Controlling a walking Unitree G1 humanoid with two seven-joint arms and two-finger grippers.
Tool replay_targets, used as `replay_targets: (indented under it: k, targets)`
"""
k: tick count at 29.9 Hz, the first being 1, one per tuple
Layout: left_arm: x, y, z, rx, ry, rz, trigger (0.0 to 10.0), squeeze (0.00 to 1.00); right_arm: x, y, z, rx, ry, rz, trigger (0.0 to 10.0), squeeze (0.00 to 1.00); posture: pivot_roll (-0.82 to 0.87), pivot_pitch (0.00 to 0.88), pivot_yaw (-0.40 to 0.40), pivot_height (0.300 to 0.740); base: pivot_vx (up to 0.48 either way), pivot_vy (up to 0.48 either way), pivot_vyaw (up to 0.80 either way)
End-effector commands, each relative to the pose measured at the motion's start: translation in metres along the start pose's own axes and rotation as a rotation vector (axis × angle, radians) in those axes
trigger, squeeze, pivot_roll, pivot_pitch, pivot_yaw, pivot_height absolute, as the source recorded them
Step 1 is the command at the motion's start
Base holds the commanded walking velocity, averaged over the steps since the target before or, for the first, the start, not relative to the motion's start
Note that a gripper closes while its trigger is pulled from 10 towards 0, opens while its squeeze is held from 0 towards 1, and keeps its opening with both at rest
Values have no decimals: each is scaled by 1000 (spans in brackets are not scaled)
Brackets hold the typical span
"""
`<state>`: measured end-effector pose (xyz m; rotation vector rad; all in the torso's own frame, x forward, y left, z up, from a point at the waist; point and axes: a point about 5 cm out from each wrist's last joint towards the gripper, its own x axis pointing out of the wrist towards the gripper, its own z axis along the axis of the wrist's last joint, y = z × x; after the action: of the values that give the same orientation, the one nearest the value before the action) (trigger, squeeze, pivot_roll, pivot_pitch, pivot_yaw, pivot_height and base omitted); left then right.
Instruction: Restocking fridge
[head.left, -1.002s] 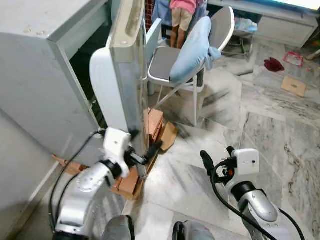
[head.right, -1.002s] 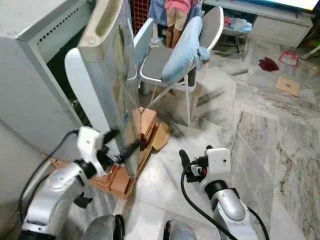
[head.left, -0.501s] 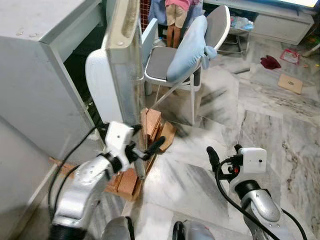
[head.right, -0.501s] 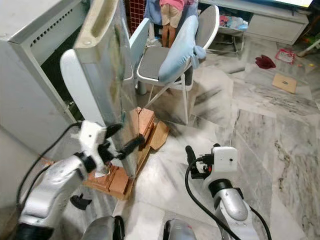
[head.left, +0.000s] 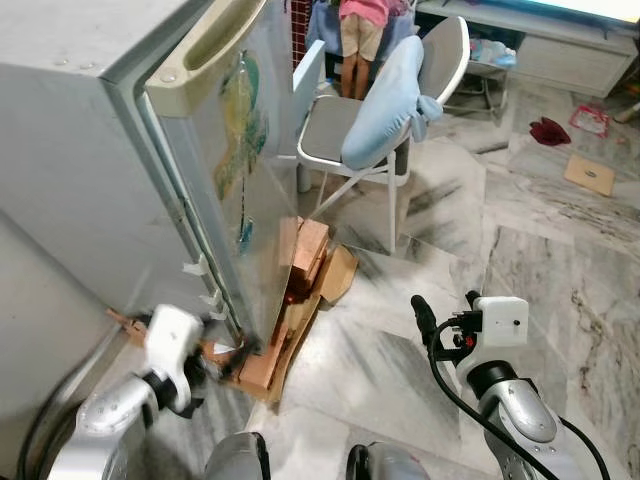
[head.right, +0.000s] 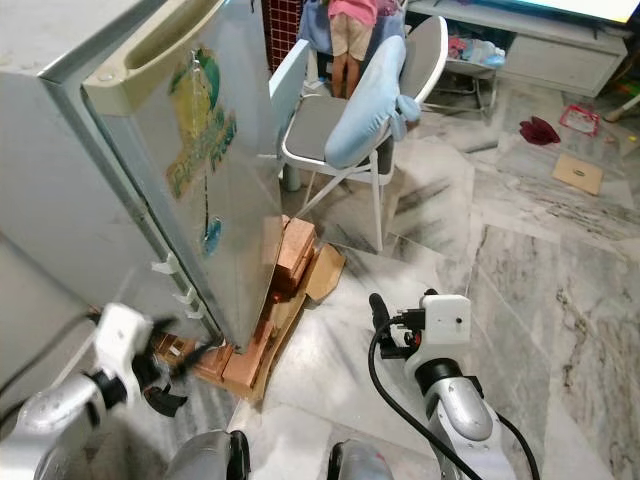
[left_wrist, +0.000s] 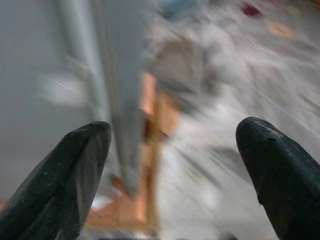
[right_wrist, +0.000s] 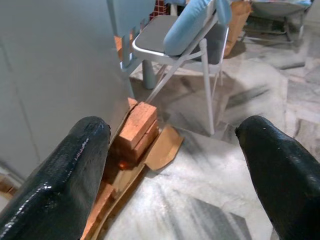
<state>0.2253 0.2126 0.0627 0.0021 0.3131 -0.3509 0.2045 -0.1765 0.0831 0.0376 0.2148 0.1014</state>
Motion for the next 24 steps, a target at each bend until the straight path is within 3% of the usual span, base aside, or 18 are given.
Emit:
replay_targets:
  k: [1,2,8,17,19,21,24]
  targets:
    - [1,5,-1,-11,-9,55,10000,0,1,-1,0,-9,-2,3,10000,0,14,91,-38,740,0,0,0]
    - [7,13,7,13,-53,133,10000,0,1,-1,1,-12,-5,3,10000,0,10,90,-35,740,0,0,0]
    - [20,27,17,28,-97,253,10000,0,1,-1,2,-15,-10,-4,10000,0,-2,89,-32,740,0,0,0]
    - [50,25,37,49,-184,267,10000,0,1,0,2,-16,-11,5,10000,0,-7,94,-46,740,0,0,0]
    - [52,24,38,46,-190,268,10000,0,1,1,2,-17,-11,7,10000,0,-7,94,-46,740,0,0,0]
    - [62,17,46,48,-223,226,10000,0,2,1,4,-15,-15,10,10000,0,-11,95,-46,740,0,0,0]
    - [66,17,49,77,-231,242,10000,0,2,0,4,-14,-15,6,10000,0,-13,96,-43,740,0,0,0]
